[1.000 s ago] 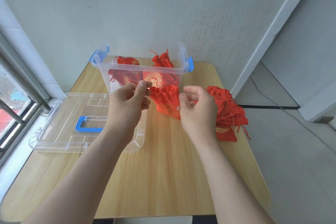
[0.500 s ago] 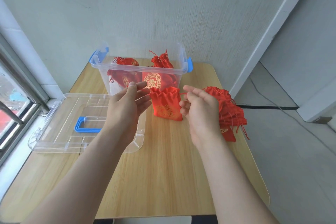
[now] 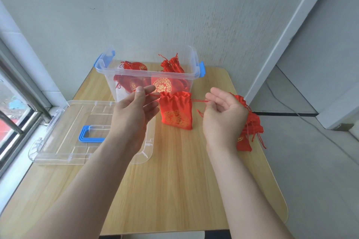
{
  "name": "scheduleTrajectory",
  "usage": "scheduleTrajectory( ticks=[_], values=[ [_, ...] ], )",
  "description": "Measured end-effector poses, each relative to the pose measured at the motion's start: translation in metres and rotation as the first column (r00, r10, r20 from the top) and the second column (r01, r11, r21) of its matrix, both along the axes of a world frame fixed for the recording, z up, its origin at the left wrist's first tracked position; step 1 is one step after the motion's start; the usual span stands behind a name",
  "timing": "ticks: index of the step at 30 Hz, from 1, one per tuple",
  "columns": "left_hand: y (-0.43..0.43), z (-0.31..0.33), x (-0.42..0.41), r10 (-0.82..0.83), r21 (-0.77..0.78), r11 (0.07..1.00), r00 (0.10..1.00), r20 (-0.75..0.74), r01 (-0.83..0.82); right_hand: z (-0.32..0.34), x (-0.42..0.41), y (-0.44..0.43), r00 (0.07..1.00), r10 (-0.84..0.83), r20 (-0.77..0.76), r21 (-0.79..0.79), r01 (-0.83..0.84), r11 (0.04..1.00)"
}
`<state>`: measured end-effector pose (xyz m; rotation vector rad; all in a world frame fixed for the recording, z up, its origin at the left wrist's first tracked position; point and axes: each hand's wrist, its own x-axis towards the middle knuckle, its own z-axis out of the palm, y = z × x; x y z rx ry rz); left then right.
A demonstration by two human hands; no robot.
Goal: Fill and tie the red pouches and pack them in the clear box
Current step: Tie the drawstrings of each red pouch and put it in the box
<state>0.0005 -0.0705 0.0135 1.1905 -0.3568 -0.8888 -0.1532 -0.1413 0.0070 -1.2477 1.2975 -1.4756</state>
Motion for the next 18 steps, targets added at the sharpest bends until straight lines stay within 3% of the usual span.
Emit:
scheduleTrajectory(
  ticks=[3, 6, 11, 18],
  values=[
    [-0.001, -0.001, 0.0, 0.01, 0.025, 1.0, 0.999, 0.032, -0.011, 0.001, 0.0, 0.0, 0.999, -0.028, 0.03, 0.02, 0.027, 0.999],
    [-0.001, 0.0, 0.0, 0.01, 0.021, 1.0, 1.0, 0.013, -0.01, 0.003, -0.001, 0.0, 0.985, 0.0, 0.174, 0.162, -0.028, 0.986],
    [-0.002, 0.0, 0.005, 0.025, 0.02, 0.999, 0.999, -0.035, -0.025, 0.013, -0.002, 0.004, 0.899, -0.019, 0.437, 0.261, -0.106, 0.96],
    [-0.004, -0.002, 0.002, 0.016, -0.032, 0.999, 0.985, -0.169, -0.022, 0.015, 0.01, 0.011, 0.782, -0.113, 0.613, 0.324, -0.118, 0.939]
  ],
)
